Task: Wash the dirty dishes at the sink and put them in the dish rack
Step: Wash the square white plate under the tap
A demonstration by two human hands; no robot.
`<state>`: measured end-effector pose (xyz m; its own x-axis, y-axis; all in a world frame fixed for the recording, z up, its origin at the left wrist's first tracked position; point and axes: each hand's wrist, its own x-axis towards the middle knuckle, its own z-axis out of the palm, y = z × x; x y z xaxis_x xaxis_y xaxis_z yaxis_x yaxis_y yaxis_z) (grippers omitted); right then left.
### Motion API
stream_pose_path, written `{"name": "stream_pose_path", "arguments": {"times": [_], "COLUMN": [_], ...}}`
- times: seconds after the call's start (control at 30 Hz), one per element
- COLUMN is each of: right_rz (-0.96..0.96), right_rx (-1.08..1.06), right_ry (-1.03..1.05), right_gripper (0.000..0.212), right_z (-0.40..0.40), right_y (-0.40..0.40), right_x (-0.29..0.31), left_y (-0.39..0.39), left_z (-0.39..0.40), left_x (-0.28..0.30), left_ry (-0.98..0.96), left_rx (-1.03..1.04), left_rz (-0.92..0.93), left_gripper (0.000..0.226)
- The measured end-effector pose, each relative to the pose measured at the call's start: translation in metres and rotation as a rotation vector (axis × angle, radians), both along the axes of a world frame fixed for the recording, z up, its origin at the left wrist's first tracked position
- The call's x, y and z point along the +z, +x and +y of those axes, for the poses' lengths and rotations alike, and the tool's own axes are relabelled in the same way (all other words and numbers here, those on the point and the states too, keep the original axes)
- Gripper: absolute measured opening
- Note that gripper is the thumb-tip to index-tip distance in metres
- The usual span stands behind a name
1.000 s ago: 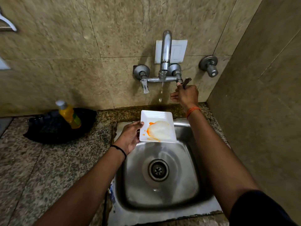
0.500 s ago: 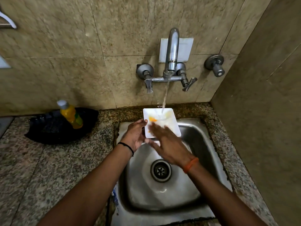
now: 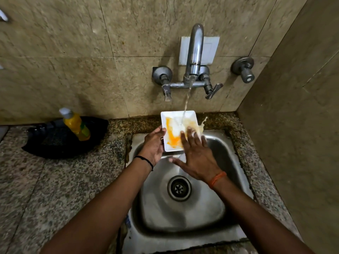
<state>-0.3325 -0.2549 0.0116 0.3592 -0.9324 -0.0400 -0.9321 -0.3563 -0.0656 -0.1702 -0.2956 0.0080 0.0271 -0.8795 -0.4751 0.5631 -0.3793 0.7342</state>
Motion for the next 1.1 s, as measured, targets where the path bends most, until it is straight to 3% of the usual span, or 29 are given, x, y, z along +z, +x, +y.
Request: {"name": "stream_pose_path", "arguments": {"times": [0.13, 0.27, 0.33, 0.43, 0.5, 0.6, 0.77, 0.87, 0.97, 1.03, 1.1], "right_rz": [0.035, 0.024, -0.073, -0.121, -0.059, 0.029, -0.195, -0.125, 0.010, 0.000, -0.079], "right_rx": [0.153, -0.017, 0.091, 0.240, 0.122, -0.020, 0.274, 0.192, 0.148, 0.078, -0.123], "right_ry": [-0.060, -0.093, -0.003, 0.009, -0.052, -0.010, 0.158, 0.159, 0.109, 0.003, -0.095], "right_gripper": [0.090, 0.093, 0.097, 0.084, 0.084, 0.101, 0.075, 0.064, 0.073, 0.081, 0.089], "right_z": [0.015, 0.018, 0.033, 0.030, 0.009, -0.005, 0.009, -0.025, -0.046, -0.057, -0.072], "right_y": [0.002, -0.002, 0.014, 0.019, 0.007, 0.001, 0.022, 0.012, 0.020, 0.025, 0.018], "right_x": [-0.005, -0.006, -0.011, -0.010, -0.011, -0.010, -0.017, -0.015, -0.017, -0.019, -0.021], "left_y": [0.004, -0.003, -0.007, -0.009, -0.011, -0.012, -0.003, -0.005, -0.009, -0.002, 0.005], "left_z": [0.003, 0.006, 0.008, 0.013, 0.014, 0.015, 0.017, 0.024, 0.022, 0.016, 0.017], "left_x": [-0.005, -0.005, -0.005, -0.007, -0.009, -0.007, -0.009, -0.005, -0.003, -0.005, -0.006], "left_ry": [-0.005, 0.041, 0.055, 0.088, 0.082, 0.093, 0.098, 0.101, 0.084, 0.073, 0.075], "left_rx": [0.027, 0.005, -0.005, 0.020, 0.020, 0.003, -0.017, -0.087, -0.073, -0.087, -0.127], "left_rz": [0.030, 0.013, 0.006, 0.001, 0.013, 0.003, 0.011, 0.000, 0.003, -0.001, -0.054], "left_gripper": [0.032, 0.036, 0.036, 0.032, 0.036, 0.038, 0.039, 0.039, 0.041, 0.041, 0.039]}}
